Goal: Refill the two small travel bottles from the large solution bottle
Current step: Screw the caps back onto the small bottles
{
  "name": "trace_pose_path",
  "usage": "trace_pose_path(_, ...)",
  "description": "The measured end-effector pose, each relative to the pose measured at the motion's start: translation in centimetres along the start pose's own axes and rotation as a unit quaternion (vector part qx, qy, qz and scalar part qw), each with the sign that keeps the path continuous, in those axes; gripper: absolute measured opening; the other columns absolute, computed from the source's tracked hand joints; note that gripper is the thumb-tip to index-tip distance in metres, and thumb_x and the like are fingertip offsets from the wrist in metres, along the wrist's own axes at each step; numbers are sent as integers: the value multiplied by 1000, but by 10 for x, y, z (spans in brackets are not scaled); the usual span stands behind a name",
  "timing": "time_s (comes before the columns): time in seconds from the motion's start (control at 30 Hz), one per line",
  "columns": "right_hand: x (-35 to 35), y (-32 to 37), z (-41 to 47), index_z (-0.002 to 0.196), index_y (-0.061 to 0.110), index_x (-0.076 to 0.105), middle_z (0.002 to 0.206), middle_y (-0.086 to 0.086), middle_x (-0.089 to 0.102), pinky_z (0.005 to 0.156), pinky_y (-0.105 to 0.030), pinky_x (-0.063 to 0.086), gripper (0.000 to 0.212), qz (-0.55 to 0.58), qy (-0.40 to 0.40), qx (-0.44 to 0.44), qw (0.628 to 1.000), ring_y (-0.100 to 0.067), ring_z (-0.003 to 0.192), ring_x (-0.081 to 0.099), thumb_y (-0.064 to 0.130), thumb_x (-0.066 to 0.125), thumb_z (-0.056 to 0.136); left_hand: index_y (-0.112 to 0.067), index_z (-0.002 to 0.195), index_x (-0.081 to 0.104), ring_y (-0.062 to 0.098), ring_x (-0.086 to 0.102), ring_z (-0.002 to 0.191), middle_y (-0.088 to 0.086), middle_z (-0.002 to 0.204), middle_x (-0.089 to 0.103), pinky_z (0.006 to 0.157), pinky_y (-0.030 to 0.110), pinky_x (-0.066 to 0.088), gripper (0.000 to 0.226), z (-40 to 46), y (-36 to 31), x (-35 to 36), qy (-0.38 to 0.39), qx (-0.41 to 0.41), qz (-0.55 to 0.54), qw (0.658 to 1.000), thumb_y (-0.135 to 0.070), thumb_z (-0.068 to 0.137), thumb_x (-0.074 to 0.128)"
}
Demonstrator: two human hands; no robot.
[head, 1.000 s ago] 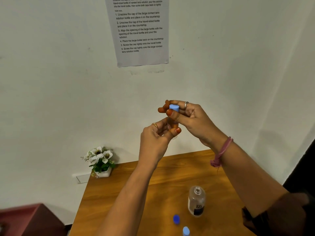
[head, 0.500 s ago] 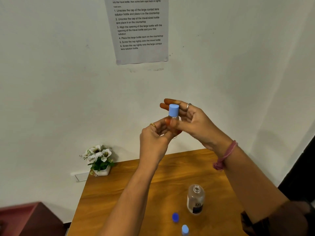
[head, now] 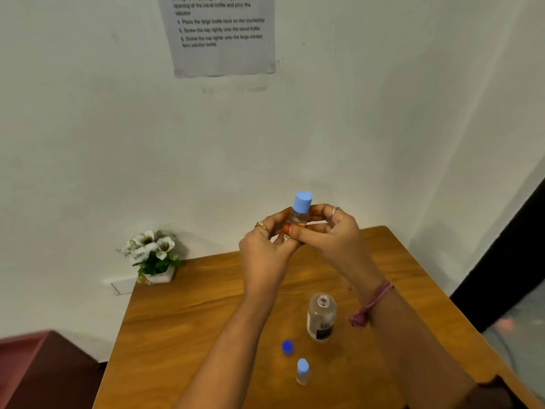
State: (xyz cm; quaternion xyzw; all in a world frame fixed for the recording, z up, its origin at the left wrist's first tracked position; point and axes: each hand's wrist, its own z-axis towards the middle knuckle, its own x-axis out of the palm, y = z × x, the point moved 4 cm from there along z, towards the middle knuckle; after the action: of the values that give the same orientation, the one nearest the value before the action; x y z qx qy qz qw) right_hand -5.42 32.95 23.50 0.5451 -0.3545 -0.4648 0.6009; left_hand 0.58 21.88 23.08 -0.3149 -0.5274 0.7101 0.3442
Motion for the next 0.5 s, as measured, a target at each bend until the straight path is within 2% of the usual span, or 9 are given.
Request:
trace_pose_path(0.1, -13, -15, -7, 108, 12, 63, 94, -4, 73, 74, -35, 60, 44, -27, -24, 2, 999, -15, 81, 71, 20, 81, 70, -20, 123, 59, -14, 63, 90, -23, 99, 64, 77, 7, 50, 50, -12, 16, 12, 54, 5, 6, 999, -7, 77, 74)
trace_pose_path(0.17, -22, -27, -14, 110, 15, 64, 94, 1, 72, 70, -28, 59, 45, -48, -31, 7, 998, -10, 83, 70, 24, 81, 69, -21, 134, 50, -18, 57, 98, -23, 114, 59, 84, 9, 49, 66, -17, 32, 18, 107, 3, 51, 993, -9, 75, 77)
trace_pose_path(0.2, -27, -34, -17, 109, 17, 64, 94, 4, 72, 70, -24, 58, 45, -62, -34, 9, 997, -8, 84, 69, 27, 81, 69, -22, 140, 42, -15, 53, 107, -19, 124, 56, 89, 11, 46, 78, -18, 42, 20, 131, 2, 100, 986, -13, 72, 79)
trace_pose_path(0.27, -36, -52, -24, 109, 19, 65, 94, 7, 72, 71, -21, 56, 47, -77, -37, 26, 996, -5, 85, 69, 31, 82, 67, -25, 145, 34, 3, 47, 126, -7, 140, 50, 103, 22, 43, 88, -20, 66, 19, 162, -17, 197, 967, -19, 71, 81)
trace_pose_path(0.33, -46, -75, -33, 113, 17, 64, 98, 5, 72, 74, -23, 57, 53, -86, -36, 46, 995, -6, 88, 69, 32, 83, 66, -26, 142, 40, 12, 46, 131, -3, 142, 50, 107, 30, 42, 77, -26, 92, 14, 168, -40, 230, 958, -20, 76, 78)
trace_pose_path(0.4, -54, -98, -44, 115, 15, 63, 102, 2, 71, 76, -26, 58, 54, -101, -26, 65, 992, -8, 92, 68, 31, 83, 67, -24, 134, 52, 11, 54, 124, -3, 133, 58, 102, 27, 45, 58, -34, 115, 5, 145, -57, 220, 963, -19, 81, 74)
trace_pose_path(0.5, -62, -136, -68, 114, 13, 63, 104, 3, 70, 76, -23, 57, 51, -115, -12, 102, 988, -5, 93, 67, 26, 82, 69, -18, 125, 60, 9, 61, 111, -4, 122, 65, 94, 26, 50, 40, -45, 147, -6, 105, -110, 205, 967, -15, 86, 68)
